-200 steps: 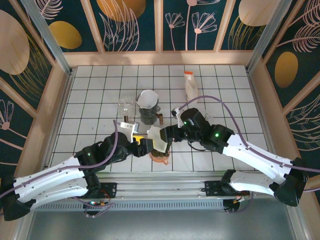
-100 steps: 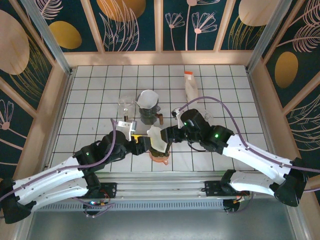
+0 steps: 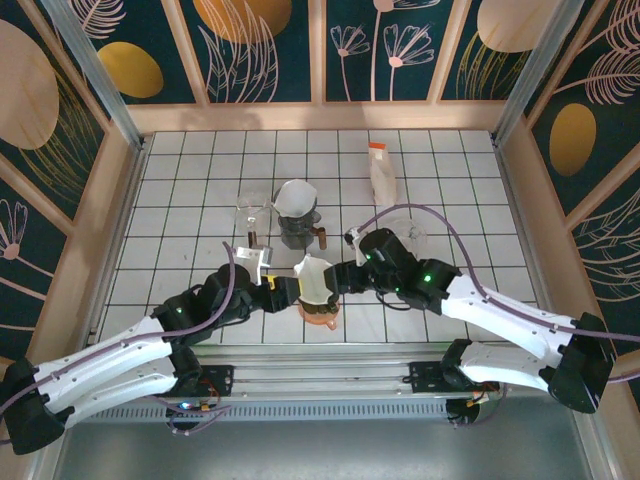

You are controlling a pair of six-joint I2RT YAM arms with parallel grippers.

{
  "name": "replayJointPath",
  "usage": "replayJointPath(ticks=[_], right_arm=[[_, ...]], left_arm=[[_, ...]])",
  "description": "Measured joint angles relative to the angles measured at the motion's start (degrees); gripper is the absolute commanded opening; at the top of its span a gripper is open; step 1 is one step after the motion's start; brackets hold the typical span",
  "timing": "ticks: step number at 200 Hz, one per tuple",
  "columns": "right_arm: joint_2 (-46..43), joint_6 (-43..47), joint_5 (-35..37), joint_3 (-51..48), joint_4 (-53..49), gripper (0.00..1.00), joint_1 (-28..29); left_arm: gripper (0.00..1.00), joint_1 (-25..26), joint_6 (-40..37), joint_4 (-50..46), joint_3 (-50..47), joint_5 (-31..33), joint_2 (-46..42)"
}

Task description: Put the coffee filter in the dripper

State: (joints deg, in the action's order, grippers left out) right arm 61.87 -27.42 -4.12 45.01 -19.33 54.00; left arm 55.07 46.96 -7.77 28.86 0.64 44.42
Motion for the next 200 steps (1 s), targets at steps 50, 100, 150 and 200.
replayJointPath(ticks=[50, 100, 150, 200], right_arm=[[-0.8, -1.0, 0.0, -2.7, 1.6, 0.68, 0.0], [-1.0, -1.5, 0.0, -0.3, 0.8, 0.72, 0.0], [4.1, -1.4, 0.0, 5.1, -1.3, 0.72, 0.5], [5.9, -2.1, 4.7, 5.2, -2.5, 0.71, 0.6]], left_arm=[[0.64, 0.0, 0.7, 1.6, -1.0, -0.4, 0.1], [0.64, 0.0, 1.3, 1.6, -1.5, -0.4, -0.2], [0.65, 0.0, 1.3, 2.1, -2.4, -0.4, -0.4], [0.67, 0.0, 1.3, 2.5, -2.5, -0.7, -0.5]])
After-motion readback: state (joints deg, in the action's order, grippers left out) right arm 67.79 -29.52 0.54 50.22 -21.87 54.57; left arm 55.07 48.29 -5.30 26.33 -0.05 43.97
